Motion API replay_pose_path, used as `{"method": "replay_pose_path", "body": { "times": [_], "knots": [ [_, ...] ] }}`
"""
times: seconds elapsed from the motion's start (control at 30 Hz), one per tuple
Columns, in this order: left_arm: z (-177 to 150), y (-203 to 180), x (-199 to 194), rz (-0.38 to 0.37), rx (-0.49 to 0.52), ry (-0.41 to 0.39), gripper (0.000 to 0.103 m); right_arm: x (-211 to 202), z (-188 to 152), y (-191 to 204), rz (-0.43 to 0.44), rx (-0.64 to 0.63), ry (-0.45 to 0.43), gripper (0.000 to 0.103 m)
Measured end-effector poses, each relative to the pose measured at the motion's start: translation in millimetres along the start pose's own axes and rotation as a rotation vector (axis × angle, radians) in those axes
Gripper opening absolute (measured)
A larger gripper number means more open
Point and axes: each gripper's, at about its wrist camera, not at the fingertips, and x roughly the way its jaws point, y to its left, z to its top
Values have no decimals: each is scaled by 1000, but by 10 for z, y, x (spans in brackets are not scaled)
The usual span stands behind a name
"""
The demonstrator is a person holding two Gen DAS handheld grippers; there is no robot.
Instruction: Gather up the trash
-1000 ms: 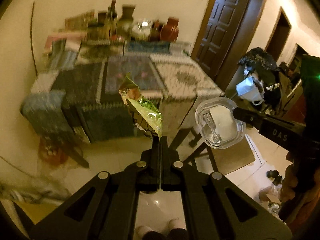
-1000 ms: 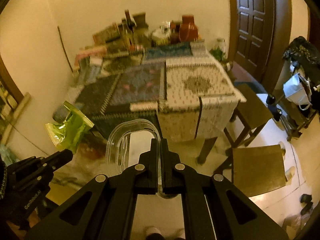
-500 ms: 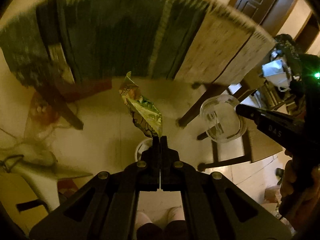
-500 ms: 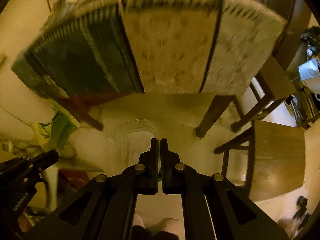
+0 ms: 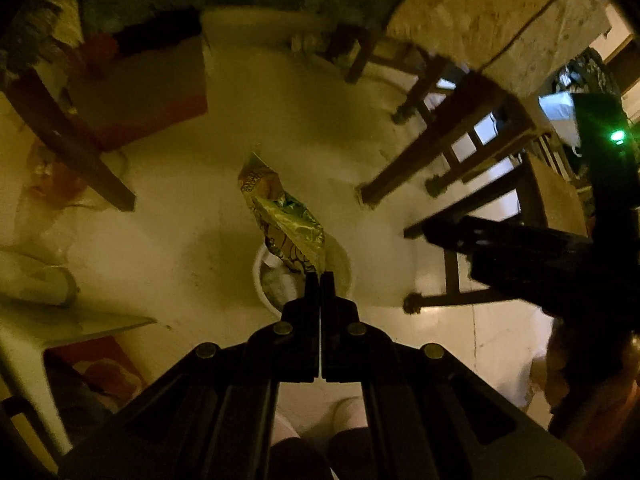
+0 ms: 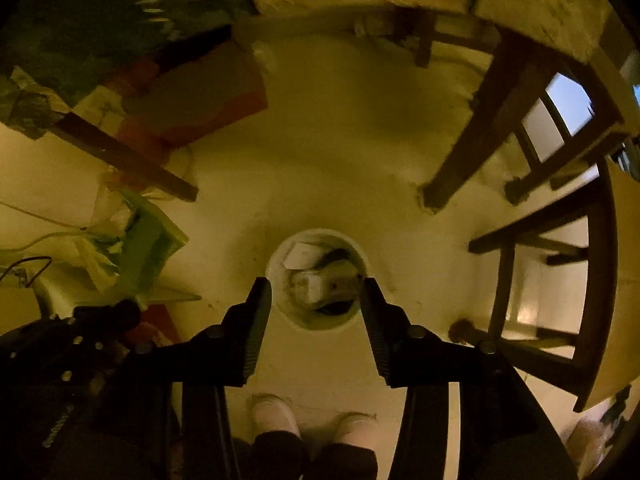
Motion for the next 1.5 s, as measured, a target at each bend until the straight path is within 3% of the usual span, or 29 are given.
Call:
{"method": "replay_pose_path", "body": {
  "times": [0.33, 0.4, 0.47, 0.5, 0.7, 0.93, 1.17, 1.37, 1.5],
  "knots": [
    [-8, -304, 633, -47, 41, 117, 0, -131, -15, -297, 0, 69, -19, 43],
    [2, -298, 751, -47, 33, 143, 9, -167, -24, -331, -3, 70, -24, 43],
    [15, -269, 800, -40, 9, 159, 31, -201, -32, -351, 0, 72, -28, 43],
    [23, -258, 808, -34, -1, 164, 34, -205, -31, -373, 1, 71, -31, 43],
    [92, -278, 509, 21, -15, 156, 36, -460, -24, -391, 11, 53, -49, 43],
    [268, -499, -635, 55, -14, 46, 36, -1269, 71, -235, 53, 8, -116, 42],
    [367, -952, -2296, 92, -20, -144, 36, -2545, 63, 22, 102, -82, -239, 43],
    [245, -1398, -3717, 95, 17, -363, 36, -3782, -133, 220, 109, -162, -432, 42],
    [51, -1636, -4467, 81, 53, -481, 36, -4489, -362, 305, 117, -183, -567, 42]
  ]
}}
